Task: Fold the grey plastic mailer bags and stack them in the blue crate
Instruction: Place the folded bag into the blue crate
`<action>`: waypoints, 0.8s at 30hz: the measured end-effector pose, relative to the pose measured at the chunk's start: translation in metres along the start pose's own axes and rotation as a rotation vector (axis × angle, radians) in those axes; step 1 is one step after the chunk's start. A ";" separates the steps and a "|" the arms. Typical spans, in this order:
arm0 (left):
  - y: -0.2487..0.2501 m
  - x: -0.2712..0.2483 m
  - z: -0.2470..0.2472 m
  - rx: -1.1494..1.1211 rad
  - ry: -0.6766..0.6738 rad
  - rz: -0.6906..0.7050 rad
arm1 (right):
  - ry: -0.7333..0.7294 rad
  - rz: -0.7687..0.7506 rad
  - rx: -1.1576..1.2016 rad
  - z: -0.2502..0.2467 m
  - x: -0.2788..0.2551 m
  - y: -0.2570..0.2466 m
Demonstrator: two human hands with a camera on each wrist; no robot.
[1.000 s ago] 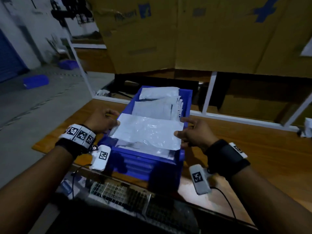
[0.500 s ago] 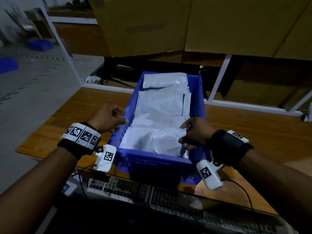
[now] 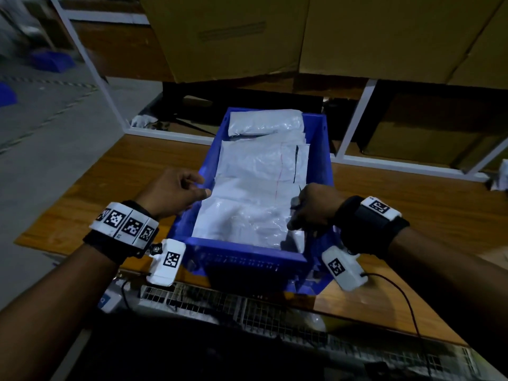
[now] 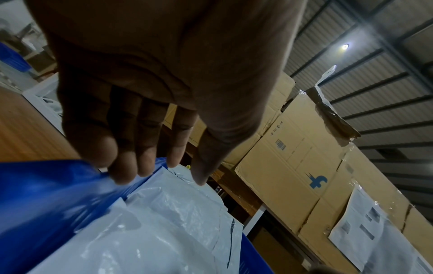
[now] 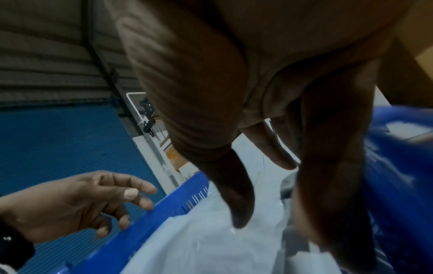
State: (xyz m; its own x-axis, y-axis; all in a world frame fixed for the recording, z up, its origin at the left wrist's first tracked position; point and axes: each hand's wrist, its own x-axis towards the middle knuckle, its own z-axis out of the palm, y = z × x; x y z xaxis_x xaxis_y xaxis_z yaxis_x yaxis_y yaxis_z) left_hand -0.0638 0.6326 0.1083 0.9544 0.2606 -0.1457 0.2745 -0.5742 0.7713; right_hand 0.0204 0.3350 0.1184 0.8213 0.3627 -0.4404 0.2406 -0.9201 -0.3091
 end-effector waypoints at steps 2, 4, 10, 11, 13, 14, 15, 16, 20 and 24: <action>0.001 0.000 0.001 0.015 0.013 -0.006 | -0.005 -0.017 0.009 -0.002 -0.001 0.004; 0.004 -0.002 0.004 0.022 0.029 -0.015 | -0.039 -0.043 0.014 -0.006 -0.003 0.010; 0.037 -0.017 0.022 0.069 0.044 -0.032 | 0.004 -0.147 0.301 -0.026 -0.016 0.039; 0.047 -0.022 0.026 0.078 0.045 -0.026 | 0.017 -0.170 0.352 -0.031 -0.021 0.048; 0.070 -0.035 0.039 0.078 0.057 -0.002 | 0.018 -0.184 0.491 -0.039 -0.033 0.069; 0.085 -0.042 0.048 0.070 0.067 0.020 | 0.006 -0.180 0.581 -0.043 -0.040 0.082; 0.102 -0.050 0.059 0.063 0.076 0.051 | -0.005 -0.179 0.666 -0.045 -0.047 0.097; 0.122 -0.059 0.073 0.057 0.078 0.090 | -0.007 -0.179 0.737 -0.047 -0.055 0.115; 0.199 -0.088 0.155 -0.058 0.080 0.252 | -0.002 -0.170 0.919 -0.048 -0.093 0.209; 0.256 -0.092 0.295 -0.247 -0.044 0.248 | 0.043 -0.111 1.050 -0.039 -0.120 0.332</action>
State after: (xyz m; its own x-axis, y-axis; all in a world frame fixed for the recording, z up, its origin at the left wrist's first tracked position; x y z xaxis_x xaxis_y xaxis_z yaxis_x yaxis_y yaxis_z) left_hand -0.0469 0.2322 0.1365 0.9941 0.1000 0.0423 0.0023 -0.4089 0.9126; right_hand 0.0220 -0.0199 0.1018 0.8448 0.4124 -0.3410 -0.2360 -0.2848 -0.9291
